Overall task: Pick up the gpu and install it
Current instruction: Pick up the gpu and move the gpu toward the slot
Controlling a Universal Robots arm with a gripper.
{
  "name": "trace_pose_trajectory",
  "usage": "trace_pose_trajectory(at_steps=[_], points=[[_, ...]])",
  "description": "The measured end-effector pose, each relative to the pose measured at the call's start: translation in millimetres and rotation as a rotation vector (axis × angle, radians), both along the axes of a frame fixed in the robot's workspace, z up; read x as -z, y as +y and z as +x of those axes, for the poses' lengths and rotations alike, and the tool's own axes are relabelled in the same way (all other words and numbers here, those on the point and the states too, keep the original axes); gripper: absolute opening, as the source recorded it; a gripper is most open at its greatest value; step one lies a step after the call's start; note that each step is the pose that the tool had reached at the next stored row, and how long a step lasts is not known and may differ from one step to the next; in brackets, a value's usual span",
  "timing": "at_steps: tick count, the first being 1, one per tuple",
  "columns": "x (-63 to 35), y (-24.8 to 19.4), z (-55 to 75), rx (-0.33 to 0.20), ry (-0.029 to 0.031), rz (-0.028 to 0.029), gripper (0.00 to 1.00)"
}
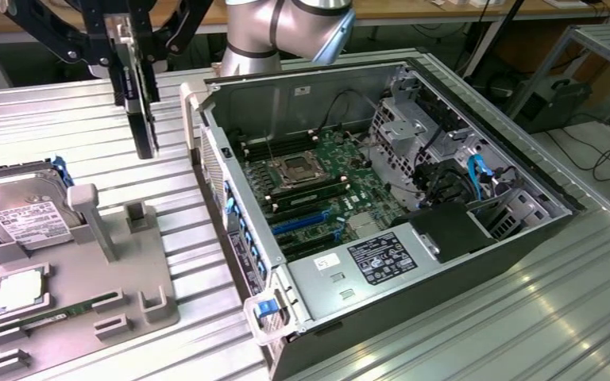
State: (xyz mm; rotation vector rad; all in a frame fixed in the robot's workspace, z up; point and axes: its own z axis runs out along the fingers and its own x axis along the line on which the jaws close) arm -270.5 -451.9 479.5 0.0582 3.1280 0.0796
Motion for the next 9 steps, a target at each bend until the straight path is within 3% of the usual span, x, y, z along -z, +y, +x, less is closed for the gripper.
trace_pose_trajectory(at_steps=[9], points=[[0.0, 0.0, 7.4, 0.000, 0.0000, 0.0000, 0.28]])
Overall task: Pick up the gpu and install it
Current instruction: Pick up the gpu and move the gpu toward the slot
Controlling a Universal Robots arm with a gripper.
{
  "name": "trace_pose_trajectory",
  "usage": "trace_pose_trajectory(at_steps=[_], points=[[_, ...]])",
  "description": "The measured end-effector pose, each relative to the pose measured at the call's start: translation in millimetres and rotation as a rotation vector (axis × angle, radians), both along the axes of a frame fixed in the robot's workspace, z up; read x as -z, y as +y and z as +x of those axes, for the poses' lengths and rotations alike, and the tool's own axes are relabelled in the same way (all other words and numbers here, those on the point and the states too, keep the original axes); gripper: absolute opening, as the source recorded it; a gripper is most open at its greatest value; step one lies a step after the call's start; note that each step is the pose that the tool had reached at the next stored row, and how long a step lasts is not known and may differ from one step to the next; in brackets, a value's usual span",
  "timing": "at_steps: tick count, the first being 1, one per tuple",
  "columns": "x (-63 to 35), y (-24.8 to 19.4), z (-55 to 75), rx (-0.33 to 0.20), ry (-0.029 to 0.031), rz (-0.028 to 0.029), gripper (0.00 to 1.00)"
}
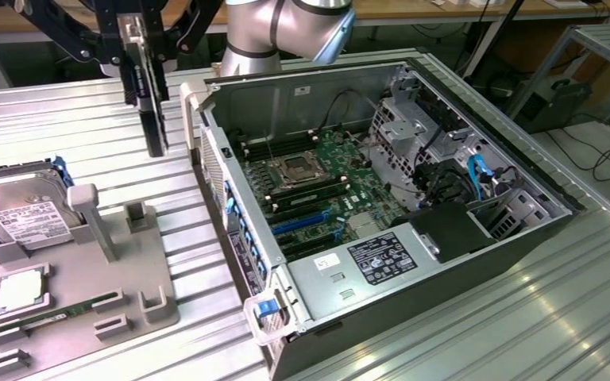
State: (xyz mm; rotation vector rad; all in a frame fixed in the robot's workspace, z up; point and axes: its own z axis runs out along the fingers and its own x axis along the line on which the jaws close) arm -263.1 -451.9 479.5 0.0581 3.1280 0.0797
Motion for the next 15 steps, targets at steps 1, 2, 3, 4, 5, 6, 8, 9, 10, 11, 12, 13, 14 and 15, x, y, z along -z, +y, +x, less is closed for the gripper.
trace_pose_trajectory(at_steps=[1, 2, 3, 4, 5, 6, 8, 9, 10, 11, 12, 13, 14, 15], points=[[0.0, 0.0, 0.7, 0.000, 0.0000, 0.0000, 0.28], [0.0, 0.0, 1.4, 0.000, 0.0001, 0.0000, 0.28], [0.0, 0.0, 2.0, 0.000, 0.0000, 0.0000, 0.28], [0.0, 0.0, 2.6, 0.000, 0.0001, 0.0000, 0.28], [0.0, 0.0, 3.3, 0.000, 0.0000, 0.0000, 0.28], [0.0, 0.0, 3.9, 0.000, 0.0000, 0.0000, 0.28], [0.0, 0.0, 5.2, 0.000, 0.0001, -0.0001, 0.28], [-0.1, 0.0, 5.9, 0.000, 0.0001, -0.0001, 0.28], [0.0, 0.0, 6.9, 0.000, 0.0000, 0.0000, 0.28], [0.0, 0.0, 7.5, 0.000, 0.0001, 0.0000, 0.28], [0.0, 0.0, 8.1, 0.000, 0.0001, 0.0000, 0.28], [0.0, 0.0, 8.8, 0.000, 0.0001, 0.0000, 0.28], [0.0, 0.0, 9.5, 0.000, 0.0001, 0.0000, 0.28], [0.0, 0.0, 10.1, 0.000, 0.0000, -0.0001, 0.28]])
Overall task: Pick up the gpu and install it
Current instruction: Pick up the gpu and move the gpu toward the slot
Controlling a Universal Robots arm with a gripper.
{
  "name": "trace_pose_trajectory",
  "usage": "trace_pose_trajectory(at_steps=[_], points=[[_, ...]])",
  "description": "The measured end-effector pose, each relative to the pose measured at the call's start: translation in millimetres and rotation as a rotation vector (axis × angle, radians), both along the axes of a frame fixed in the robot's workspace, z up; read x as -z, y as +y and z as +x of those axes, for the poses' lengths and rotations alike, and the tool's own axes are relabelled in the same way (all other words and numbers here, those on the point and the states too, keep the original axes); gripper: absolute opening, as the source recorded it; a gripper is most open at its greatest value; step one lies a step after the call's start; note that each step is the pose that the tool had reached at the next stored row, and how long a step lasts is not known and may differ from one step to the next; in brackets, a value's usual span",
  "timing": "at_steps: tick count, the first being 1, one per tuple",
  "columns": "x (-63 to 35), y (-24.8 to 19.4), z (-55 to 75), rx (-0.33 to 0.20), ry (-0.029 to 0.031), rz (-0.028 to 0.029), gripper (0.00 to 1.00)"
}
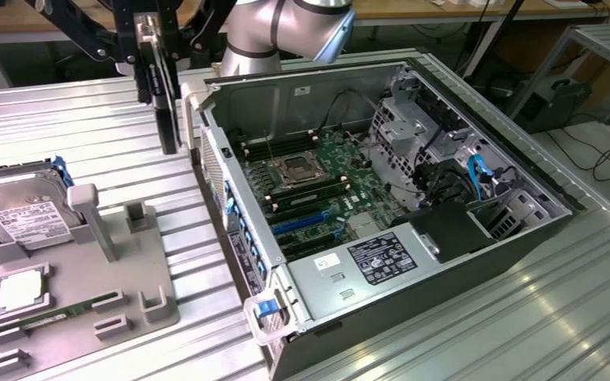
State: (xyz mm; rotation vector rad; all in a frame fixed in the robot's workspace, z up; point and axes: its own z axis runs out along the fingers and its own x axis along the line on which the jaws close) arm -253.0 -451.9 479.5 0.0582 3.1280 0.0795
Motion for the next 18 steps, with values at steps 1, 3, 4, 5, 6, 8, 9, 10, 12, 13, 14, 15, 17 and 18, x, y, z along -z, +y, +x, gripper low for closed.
trace_pose_trajectory(at_steps=[1, 3, 4, 5, 6, 8, 9, 10, 12, 13, 14, 15, 17, 18], points=[[0.0, 0.0, 0.7, 0.000, 0.0000, 0.0001, 0.28], [0.0, 0.0, 1.9, 0.000, 0.0000, 0.0000, 0.28], [0.0, 0.0, 2.5, 0.000, 0.0000, 0.0000, 0.28], [0.0, 0.0, 3.1, 0.000, 0.0000, 0.0000, 0.28], [0.0, 0.0, 3.7, 0.000, 0.0000, 0.0000, 0.28], [0.0, 0.0, 5.1, 0.000, 0.0000, 0.0000, 0.28], [0.1, 0.0, 6.0, 0.000, 0.0000, 0.0001, 0.28], [0.0, 0.0, 6.7, 0.000, 0.0000, 0.0001, 0.28], [0.0, 0.0, 8.0, 0.000, 0.0000, 0.0001, 0.28], [0.0, 0.0, 8.6, 0.000, 0.0001, 0.0000, 0.28], [0.0, 0.0, 9.3, 0.000, -0.0001, 0.0001, 0.28], [0.0, 0.0, 10.0, 0.000, -0.0001, 0.0001, 0.28], [0.0, 0.0, 11.7, 0.000, 0.0000, 0.0001, 0.28], [0.0, 0.0, 12.3, 0.000, 0.0000, 0.0000, 0.28]])
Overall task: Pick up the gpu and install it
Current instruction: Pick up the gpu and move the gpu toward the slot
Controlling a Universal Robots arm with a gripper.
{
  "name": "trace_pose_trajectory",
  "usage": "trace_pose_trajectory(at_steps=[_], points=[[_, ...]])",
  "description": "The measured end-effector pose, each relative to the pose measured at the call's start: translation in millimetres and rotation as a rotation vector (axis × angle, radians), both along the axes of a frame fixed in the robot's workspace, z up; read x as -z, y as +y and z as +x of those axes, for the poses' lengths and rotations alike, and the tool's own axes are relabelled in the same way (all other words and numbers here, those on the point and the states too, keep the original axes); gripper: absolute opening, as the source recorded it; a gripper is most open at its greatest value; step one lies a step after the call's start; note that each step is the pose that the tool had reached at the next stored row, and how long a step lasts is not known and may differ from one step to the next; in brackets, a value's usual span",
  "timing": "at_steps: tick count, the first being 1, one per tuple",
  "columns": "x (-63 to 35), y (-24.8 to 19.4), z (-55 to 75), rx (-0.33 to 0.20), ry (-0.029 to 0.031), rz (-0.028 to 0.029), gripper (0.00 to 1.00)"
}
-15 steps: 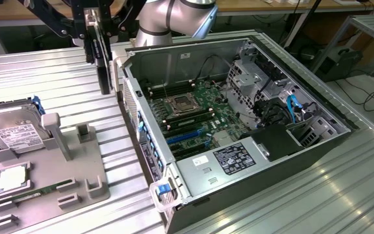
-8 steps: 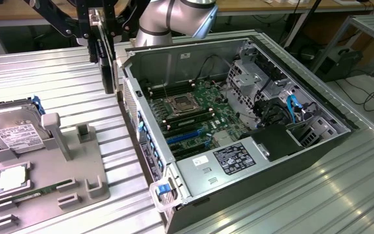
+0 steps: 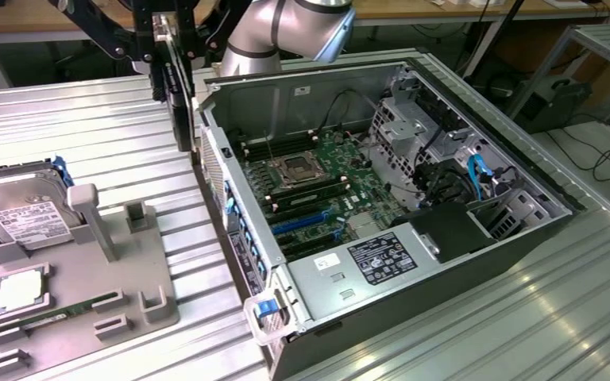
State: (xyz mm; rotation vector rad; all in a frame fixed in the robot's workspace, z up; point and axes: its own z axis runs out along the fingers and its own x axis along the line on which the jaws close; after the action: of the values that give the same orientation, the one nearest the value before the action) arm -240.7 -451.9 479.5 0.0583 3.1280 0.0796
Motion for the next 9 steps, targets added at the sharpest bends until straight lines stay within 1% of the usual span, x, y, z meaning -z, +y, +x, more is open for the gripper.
trace_pose_trajectory(at_steps=[9], points=[[0.0, 0.0, 5.5, 0.000, 0.0000, 0.0000, 0.28]])
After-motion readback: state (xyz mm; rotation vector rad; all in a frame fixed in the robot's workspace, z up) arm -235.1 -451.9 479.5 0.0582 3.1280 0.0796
